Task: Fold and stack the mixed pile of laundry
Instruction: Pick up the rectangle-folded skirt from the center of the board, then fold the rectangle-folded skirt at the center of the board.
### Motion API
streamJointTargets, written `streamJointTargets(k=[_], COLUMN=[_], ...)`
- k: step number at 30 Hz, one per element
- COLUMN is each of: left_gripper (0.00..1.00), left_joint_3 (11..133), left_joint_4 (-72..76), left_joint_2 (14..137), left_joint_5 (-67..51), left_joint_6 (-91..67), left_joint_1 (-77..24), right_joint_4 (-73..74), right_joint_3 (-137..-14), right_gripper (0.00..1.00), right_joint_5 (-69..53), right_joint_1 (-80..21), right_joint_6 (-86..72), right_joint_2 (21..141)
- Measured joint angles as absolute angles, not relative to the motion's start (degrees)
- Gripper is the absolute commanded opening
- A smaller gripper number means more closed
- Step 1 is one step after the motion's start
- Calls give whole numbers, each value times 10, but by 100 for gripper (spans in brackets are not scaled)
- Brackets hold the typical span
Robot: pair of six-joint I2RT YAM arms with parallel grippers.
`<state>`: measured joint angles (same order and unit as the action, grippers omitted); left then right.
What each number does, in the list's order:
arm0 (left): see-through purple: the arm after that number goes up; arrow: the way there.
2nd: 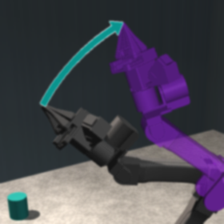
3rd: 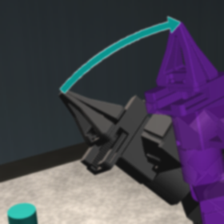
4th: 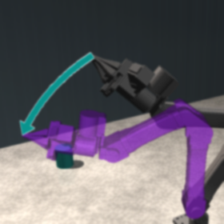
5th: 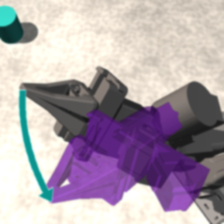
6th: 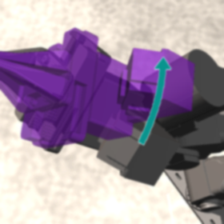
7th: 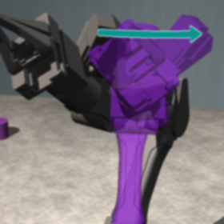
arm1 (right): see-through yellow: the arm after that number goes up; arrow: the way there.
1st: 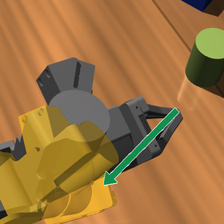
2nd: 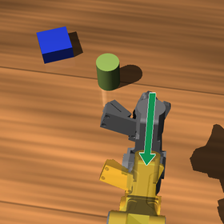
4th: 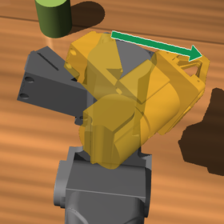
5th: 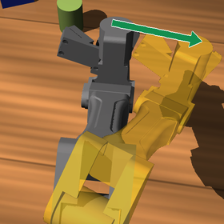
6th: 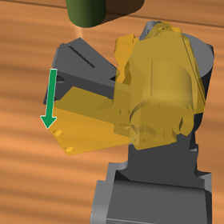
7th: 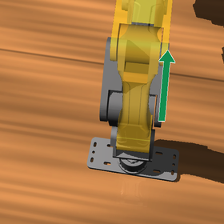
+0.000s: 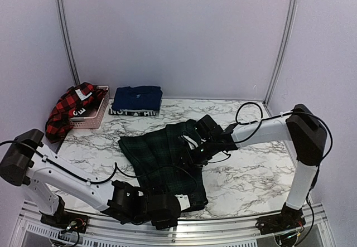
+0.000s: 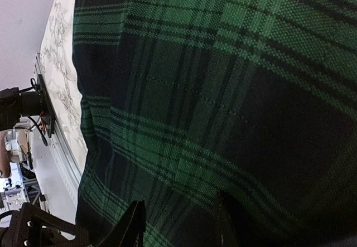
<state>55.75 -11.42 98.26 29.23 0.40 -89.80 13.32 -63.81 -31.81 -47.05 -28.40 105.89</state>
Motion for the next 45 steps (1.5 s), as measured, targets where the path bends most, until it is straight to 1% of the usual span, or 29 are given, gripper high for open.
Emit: streamJointTargets(k=[4, 6, 12, 14, 16, 19, 21, 22, 25, 28, 33, 40, 45], left_gripper=[95, 91, 71, 61, 47, 26, 6, 0, 0, 0, 0, 0, 0], left_joint_3=[567, 573, 594, 595, 595, 594, 593, 592, 590, 590, 590, 600, 630], left_joint_4=[-107, -105, -90, -88, -88, -91, -93, -95, -110, -129, -163, -218, -266], left_joint_2=[1010, 1027, 1067, 1072, 1076, 1078, 1074, 1068, 1032, 983, 916, 884, 879], left_joint_5=[298, 304, 355, 368, 381, 394, 395, 394, 382, 364, 294, 159, 76], left_joint_6=[18, 25, 45, 49, 54, 69, 77, 81, 86, 89, 86, 65, 46], left_joint_1=[-898, -898, -898, -898, -896, -893, -891, -890, -888, -883, -881, -882, -882], right_joint_4=[120, 115, 85, 69, 55, 38, 31, 29, 36, 70, 147, 203, 210], right_joint_3=[-656, -661, -664, -665, -665, -665, -662, -660, -657, -657, -667, -782, -838], right_gripper=[37, 37, 36, 35, 35, 35, 35, 35, 37, 41, 46, 46, 48], right_joint_5=[-330, -334, -354, -358, -360, -362, -361, -361, -362, -364, -375, -390, -394], right_joint_1=[-471, -471, -475, -479, -482, -489, -493, -493, -496, -502, -502, -455, -439], right_joint_6=[-275, -271, -258, -254, -251, -248, -247, -246, -241, -235, -221, -187, -152], right_joint_2=[1100, 1116, 1138, 1146, 1151, 1155, 1155, 1154, 1148, 1135, 1103, 1095, 1127])
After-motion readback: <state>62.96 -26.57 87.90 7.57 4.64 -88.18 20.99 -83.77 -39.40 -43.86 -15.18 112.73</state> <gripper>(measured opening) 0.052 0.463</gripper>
